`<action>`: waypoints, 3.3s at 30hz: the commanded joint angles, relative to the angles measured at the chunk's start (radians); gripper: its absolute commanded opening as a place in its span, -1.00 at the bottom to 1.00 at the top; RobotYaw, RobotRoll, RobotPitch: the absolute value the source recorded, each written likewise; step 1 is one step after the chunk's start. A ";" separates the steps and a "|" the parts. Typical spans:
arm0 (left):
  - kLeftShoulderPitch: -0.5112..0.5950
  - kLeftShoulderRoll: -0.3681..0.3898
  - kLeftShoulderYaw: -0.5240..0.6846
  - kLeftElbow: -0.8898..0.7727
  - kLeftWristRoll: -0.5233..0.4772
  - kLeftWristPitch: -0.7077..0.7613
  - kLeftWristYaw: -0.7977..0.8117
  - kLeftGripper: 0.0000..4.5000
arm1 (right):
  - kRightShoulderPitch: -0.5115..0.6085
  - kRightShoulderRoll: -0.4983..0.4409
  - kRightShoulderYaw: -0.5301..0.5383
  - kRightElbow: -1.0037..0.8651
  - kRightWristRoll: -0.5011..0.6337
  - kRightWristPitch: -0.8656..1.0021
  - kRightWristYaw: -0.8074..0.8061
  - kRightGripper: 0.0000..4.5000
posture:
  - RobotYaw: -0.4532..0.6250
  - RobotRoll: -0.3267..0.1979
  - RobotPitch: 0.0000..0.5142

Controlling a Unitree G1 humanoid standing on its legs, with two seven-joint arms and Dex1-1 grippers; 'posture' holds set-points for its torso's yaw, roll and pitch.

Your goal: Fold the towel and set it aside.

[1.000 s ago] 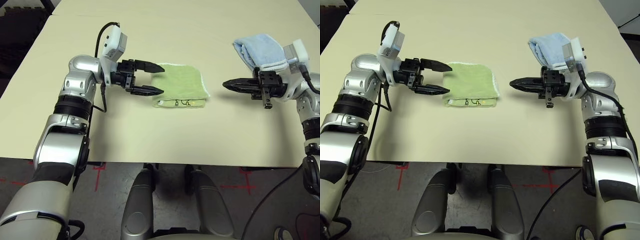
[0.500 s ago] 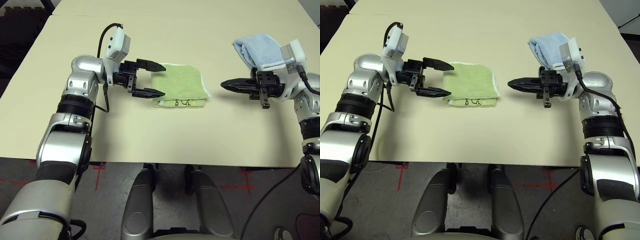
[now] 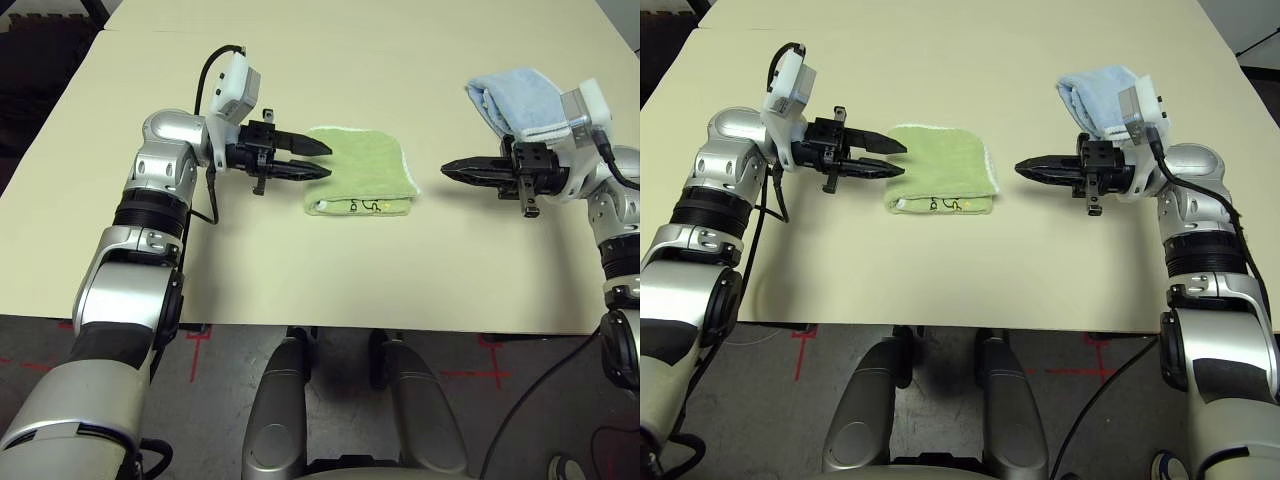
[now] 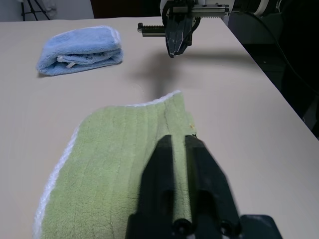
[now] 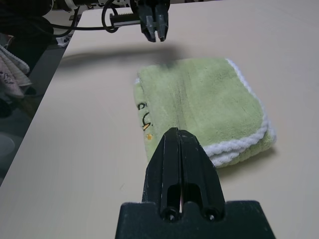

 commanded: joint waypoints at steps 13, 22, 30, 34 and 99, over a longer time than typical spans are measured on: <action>-0.060 -0.154 -0.011 0.254 0.159 -0.121 0.128 -0.98 | -0.090 0.190 0.053 0.210 -0.075 -0.090 -0.089 -1.00 | 0.06 0.25 0.06; 0.011 -0.104 -0.040 0.317 0.255 -0.224 0.062 -0.98 | -0.072 0.238 0.087 0.358 -0.162 -0.170 -0.113 -1.00 | 0.04 0.25 0.10; 0.022 -0.069 -0.007 0.314 0.243 -0.244 0.047 -0.98 | -0.104 0.225 0.090 0.420 -0.200 -0.185 -0.115 -1.00 | 0.05 0.25 0.09; 0.018 -0.069 0.009 0.309 0.237 -0.243 0.054 -0.98 | -0.132 0.232 0.069 0.412 -0.176 -0.165 -0.114 -1.00 | 0.06 0.25 0.09; 0.018 0.007 0.121 0.053 0.069 -0.056 -0.010 -0.98 | -0.027 0.054 -0.065 0.013 -0.021 0.039 -0.067 -1.00 | -0.01 0.25 0.03</action>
